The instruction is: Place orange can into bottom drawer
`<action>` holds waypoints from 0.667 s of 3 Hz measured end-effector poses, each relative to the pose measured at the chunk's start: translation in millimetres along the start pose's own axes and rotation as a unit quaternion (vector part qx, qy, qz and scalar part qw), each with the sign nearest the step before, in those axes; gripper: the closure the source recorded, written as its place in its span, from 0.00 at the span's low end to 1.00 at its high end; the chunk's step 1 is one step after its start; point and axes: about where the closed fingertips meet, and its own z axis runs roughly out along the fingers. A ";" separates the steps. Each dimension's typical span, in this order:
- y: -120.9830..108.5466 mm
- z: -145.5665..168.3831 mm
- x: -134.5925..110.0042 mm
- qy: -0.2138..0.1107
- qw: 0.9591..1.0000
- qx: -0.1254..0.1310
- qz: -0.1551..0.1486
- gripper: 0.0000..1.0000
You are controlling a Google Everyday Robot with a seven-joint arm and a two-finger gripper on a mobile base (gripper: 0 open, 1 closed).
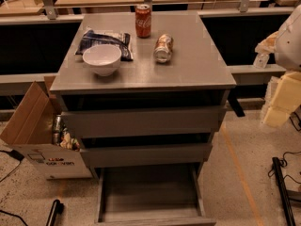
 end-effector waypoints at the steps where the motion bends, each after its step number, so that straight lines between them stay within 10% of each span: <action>1: 0.0 0.0 0.0 0.000 1.000 0.000 0.000 0.00; 2: -27.9 10.1 -7.2 -0.008 1.000 -0.002 0.012 0.00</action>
Offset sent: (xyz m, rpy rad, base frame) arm 0.0920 -0.0004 -0.0067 0.0659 0.0280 -0.0599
